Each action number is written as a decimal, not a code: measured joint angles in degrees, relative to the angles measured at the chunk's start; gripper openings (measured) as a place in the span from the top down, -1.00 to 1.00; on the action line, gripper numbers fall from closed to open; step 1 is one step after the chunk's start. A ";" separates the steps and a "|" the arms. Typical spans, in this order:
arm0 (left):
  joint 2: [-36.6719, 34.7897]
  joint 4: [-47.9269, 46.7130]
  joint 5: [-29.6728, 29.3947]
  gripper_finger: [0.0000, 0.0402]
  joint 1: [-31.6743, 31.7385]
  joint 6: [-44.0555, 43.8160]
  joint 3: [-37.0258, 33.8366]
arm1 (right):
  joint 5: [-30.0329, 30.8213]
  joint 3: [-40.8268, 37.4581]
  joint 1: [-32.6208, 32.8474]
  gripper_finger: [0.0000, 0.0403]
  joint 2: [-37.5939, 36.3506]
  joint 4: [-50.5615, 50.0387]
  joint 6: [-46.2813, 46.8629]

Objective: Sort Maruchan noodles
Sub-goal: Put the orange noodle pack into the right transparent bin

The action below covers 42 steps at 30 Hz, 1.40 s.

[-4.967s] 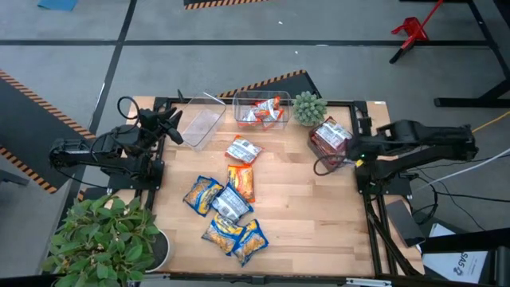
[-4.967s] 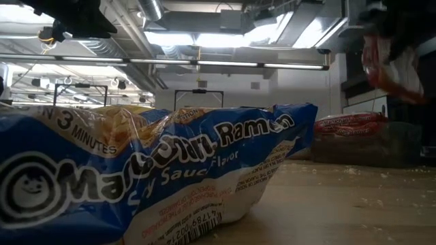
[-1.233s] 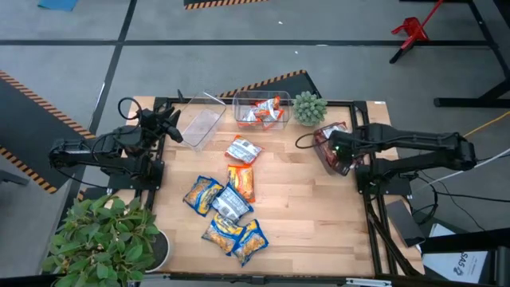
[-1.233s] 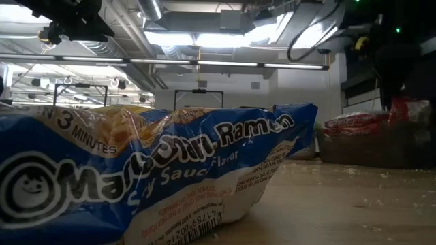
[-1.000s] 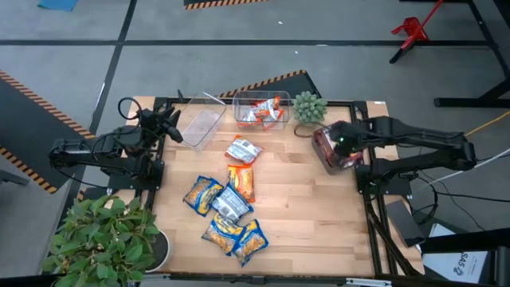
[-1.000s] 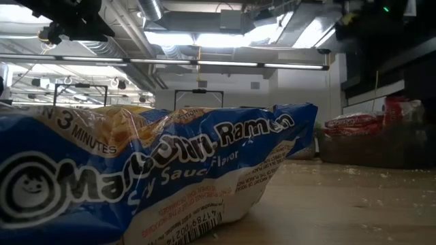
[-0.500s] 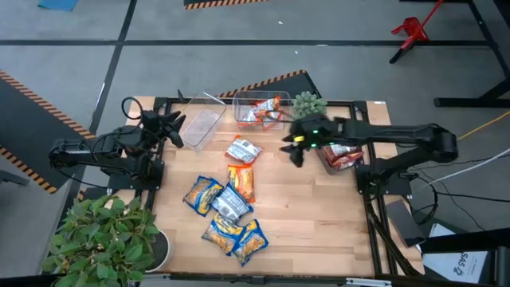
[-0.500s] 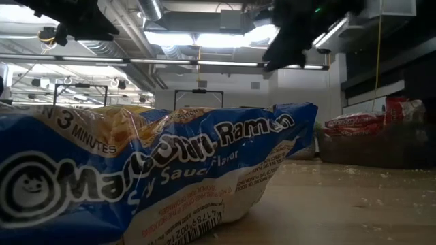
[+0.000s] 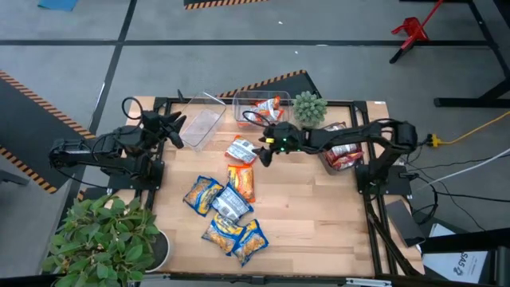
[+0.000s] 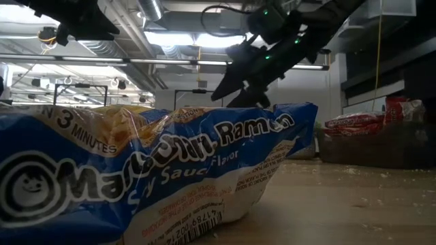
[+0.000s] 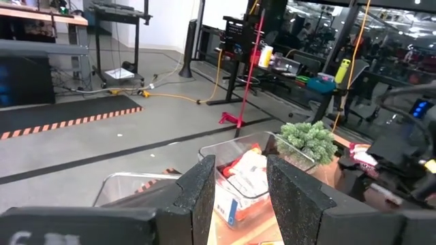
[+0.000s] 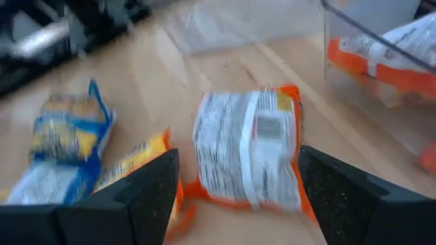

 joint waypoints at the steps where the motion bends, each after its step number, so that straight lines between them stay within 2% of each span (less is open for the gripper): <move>1: -0.01 0.01 0.00 0.37 0.00 -0.16 0.00 | 0.35 0.32 0.00 -0.38 0.76 0.73 0.75; 14: 0.00 -0.16 -0.33 0.37 0.02 -1.39 0.00 | 2.40 8.73 0.02 -0.31 7.03 0.52 -1.33; 25: 0.01 -0.14 -3.40 0.37 0.00 0.21 0.00 | 4.12 8.73 0.02 -0.31 7.05 0.59 -1.68; 42: 0.02 0.12 -2.89 0.37 0.02 -1.37 0.00 | 5.73 8.73 0.02 -0.31 7.05 -0.18 -0.11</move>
